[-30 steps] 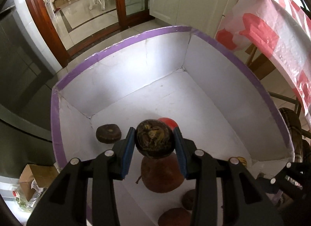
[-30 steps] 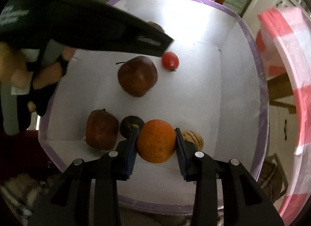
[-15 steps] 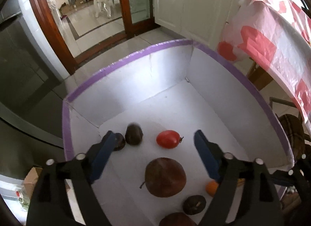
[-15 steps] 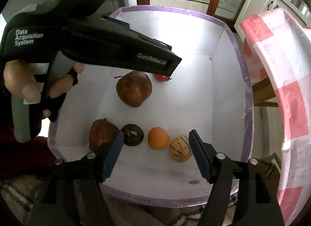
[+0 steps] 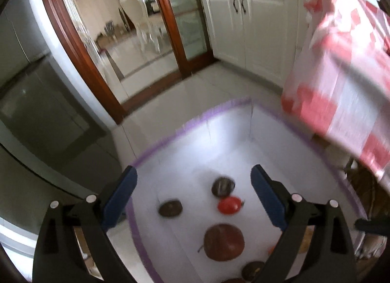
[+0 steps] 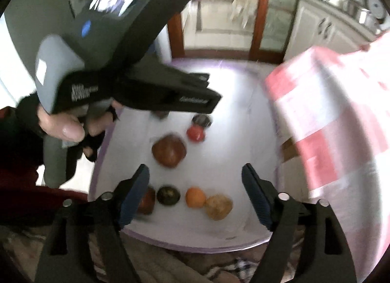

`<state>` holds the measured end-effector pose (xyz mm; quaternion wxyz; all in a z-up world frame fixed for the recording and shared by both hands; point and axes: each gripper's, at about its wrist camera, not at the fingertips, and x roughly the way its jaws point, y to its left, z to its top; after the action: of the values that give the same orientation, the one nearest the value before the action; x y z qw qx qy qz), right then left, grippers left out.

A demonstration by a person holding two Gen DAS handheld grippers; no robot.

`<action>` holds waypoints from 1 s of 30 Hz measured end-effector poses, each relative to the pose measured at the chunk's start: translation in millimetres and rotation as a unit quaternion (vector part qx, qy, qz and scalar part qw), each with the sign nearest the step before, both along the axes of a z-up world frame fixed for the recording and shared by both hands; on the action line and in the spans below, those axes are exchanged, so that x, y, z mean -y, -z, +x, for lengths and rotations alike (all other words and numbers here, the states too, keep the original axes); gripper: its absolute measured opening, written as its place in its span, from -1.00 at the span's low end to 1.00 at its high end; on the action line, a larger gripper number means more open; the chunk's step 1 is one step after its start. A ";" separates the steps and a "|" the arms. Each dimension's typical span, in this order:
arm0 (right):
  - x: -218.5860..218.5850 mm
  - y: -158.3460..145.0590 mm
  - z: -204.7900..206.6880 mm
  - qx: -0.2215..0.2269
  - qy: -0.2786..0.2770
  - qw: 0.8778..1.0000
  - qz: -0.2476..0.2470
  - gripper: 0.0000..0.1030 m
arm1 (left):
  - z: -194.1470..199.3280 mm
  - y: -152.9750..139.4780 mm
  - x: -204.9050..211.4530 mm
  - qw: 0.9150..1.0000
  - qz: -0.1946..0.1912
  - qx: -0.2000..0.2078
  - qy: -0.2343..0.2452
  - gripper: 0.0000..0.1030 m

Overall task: Organize fruits
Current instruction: 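Move both open tools back over the fruit cluster on the table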

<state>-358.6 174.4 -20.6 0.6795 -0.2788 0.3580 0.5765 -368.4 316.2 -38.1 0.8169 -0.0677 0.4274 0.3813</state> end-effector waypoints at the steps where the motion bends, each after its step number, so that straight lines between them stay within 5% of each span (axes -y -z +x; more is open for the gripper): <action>1: 3.3 -6.8 3.5 0.004 0.008 1.000 0.013 0.53 | 3.4 -8.7 -0.3 1.000 0.008 0.006 0.002 0.84; 6: 44.6 -64.2 42.0 0.021 0.087 0.989 0.120 0.66 | 31.0 -69.8 10.8 0.996 0.062 0.056 0.020 0.95; 10: 100.2 -106.1 84.2 0.040 0.180 0.963 0.198 0.69 | 63.5 -114.8 40.2 0.989 0.078 0.110 0.055 0.97; 13: 143.6 -119.4 116.2 0.054 0.254 0.943 0.210 0.69 | 100.8 -132.6 75.5 0.984 0.061 0.131 0.107 0.97; 16: 183.7 -121.3 144.7 0.065 0.319 0.922 0.208 0.69 | 145.6 -130.6 116.3 0.977 0.018 0.128 0.169 0.97; 22: 279.6 -102.5 216.9 0.034 0.463 0.861 0.209 0.69 | 259.0 -101.5 208.8 0.952 -0.051 0.100 0.285 0.97; 27: 339.0 -89.6 279.6 0.010 0.547 0.814 0.192 0.69 | 347.4 -81.9 265.0 0.931 -0.092 0.096 0.339 0.97; 30: 364.7 -78.4 312.9 -0.010 0.580 0.794 0.183 0.69 | 389.5 -73.9 284.1 0.927 -0.102 0.095 0.349 0.97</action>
<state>-45.7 -190.3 57.9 0.9213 0.1162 0.3467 0.1323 21.1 32.1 35.8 0.9236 -0.0329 0.3814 0.0186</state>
